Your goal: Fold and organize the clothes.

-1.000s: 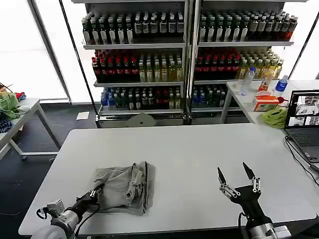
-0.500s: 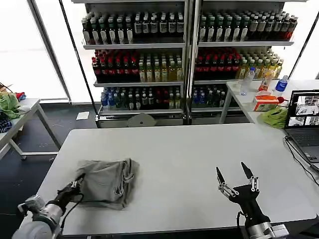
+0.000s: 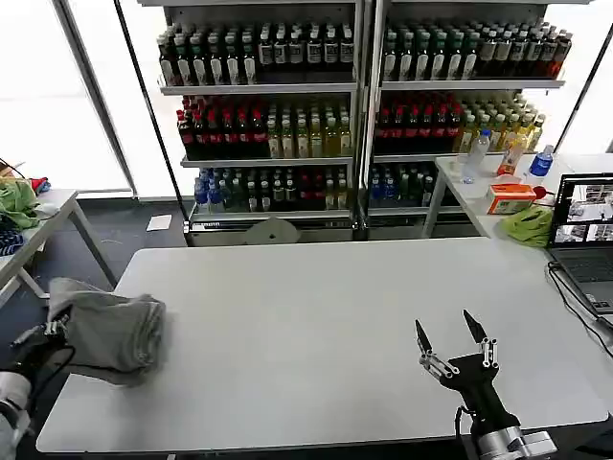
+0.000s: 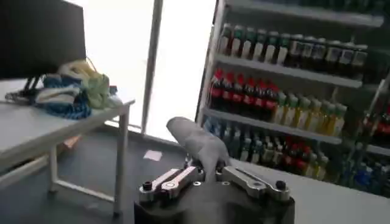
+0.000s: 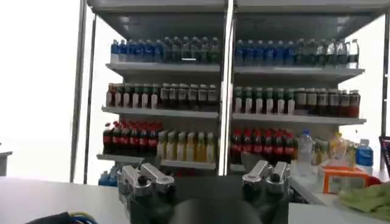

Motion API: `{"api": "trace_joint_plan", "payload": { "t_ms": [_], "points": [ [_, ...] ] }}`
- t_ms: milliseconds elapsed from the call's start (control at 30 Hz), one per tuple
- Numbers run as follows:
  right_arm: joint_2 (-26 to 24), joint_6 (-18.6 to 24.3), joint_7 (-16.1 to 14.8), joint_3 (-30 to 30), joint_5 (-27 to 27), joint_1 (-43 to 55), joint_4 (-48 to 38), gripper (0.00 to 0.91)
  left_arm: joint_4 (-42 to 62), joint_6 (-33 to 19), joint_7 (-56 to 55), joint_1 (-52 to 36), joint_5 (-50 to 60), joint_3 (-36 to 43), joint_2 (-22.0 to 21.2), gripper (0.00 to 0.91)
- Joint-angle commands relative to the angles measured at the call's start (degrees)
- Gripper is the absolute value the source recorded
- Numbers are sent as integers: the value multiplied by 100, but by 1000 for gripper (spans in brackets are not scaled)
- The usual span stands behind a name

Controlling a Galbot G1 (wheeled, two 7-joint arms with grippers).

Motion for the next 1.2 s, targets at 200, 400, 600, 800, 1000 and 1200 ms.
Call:
{"api": "trace_joint_plan", "payload": {
  "t_ms": [200, 400, 600, 800, 1000, 1200],
  "points": [
    [85, 64, 6, 223, 89, -49, -22, 907, -875, 133, 42, -11, 1245, 917, 541, 0],
    [74, 70, 10, 307, 118, -81, -43, 907, -771, 60, -83, -555, 2194, 2856, 513, 0],
    [69, 45, 14, 330, 168, -34, -98, 907, -485, 300, -587, -1746, 1579, 4936, 483, 0],
    [115, -7, 31, 246, 147, -59, -152, 907, -427, 476, -1908, -2955, -319, 6232, 166, 0],
    [142, -310, 213, 51, 135, -25, -204, 907, -77, 430, -1819, -3445, -1613, 6736, -201, 0],
    [64, -959, 445, -226, 158, 184, -246, 907, 197, -26, -1694, -3591, -1678, 6834, -632, 907]
  ]
}}
